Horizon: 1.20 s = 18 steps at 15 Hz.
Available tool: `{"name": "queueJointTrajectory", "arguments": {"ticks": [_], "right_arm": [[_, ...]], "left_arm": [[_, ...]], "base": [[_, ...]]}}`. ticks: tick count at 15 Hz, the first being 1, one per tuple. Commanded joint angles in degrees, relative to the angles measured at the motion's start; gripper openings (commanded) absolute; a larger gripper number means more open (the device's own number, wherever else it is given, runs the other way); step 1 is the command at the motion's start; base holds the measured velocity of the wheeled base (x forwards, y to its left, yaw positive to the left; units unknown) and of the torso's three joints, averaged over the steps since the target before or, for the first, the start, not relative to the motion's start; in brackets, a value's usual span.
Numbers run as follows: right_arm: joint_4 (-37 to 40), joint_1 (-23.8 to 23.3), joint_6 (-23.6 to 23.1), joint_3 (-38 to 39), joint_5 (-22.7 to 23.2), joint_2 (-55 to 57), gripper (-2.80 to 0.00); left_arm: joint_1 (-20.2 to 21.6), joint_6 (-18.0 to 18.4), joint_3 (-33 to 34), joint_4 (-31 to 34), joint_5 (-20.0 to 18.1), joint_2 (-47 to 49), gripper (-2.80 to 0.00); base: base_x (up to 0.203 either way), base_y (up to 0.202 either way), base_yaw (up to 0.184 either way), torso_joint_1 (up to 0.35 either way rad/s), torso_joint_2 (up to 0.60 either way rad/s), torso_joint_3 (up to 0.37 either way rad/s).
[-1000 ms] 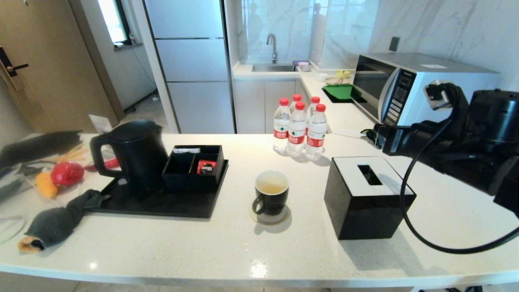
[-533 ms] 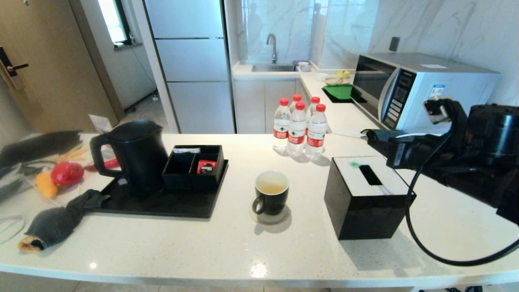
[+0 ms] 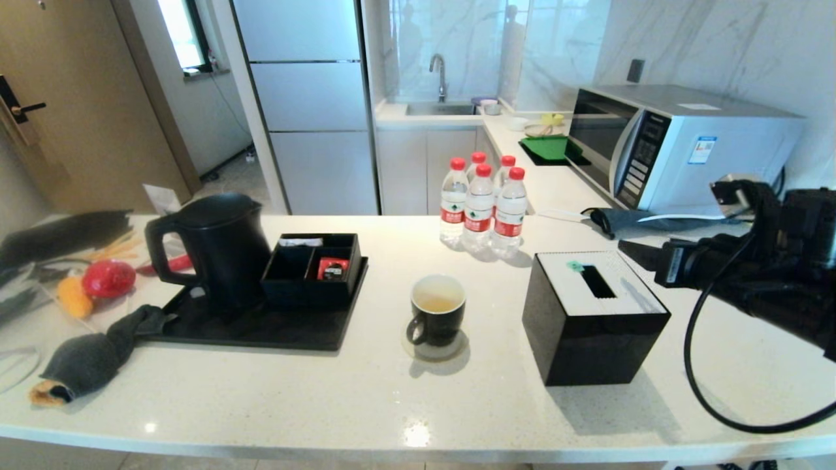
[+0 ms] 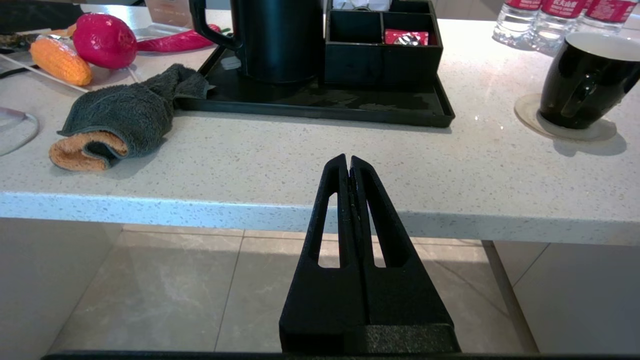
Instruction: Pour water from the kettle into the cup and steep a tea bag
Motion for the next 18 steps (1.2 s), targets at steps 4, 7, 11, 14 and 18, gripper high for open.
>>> {"name": "queueJointTrajectory", "arguments": {"ticks": [4, 7, 11, 14, 18], "right_arm": [[-0.20, -2.99, 0.27, 0.21, 0.02, -1.37, 0.00], [-0.15, -3.06, 0.45, 0.18, 0.21, -2.27, -2.80], [0.65, -2.54, 0.75, -1.42, 0.36, -3.90, -2.80], [5.87, 0.66, 1.95, -6.80, 0.34, -5.34, -2.80], [20.76, 9.81, 10.16, -17.52, -0.08, -6.76, -2.80]], "left_arm": [[0.01, -0.02, 0.00, -0.02, 0.01, -0.02, -2.80], [0.01, -0.08, 0.00, 0.01, 0.01, -0.02, -2.80], [0.01, -0.02, 0.00, 0.04, 0.01, -0.02, -2.80], [0.01, -0.06, 0.00, -0.02, 0.01, -0.02, -2.80], [0.01, 0.01, 0.00, 0.07, 0.01, -0.02, -2.80]], "base": [[0.000, 0.000, 0.000, 0.000, 0.00, 0.000], [0.000, 0.000, 0.000, 0.000, 0.00, 0.000], [0.000, 0.000, 0.000, 0.000, 0.00, 0.000], [0.000, 0.000, 0.000, 0.000, 0.00, 0.000], [0.000, 0.000, 0.000, 0.000, 0.00, 0.000]]}}
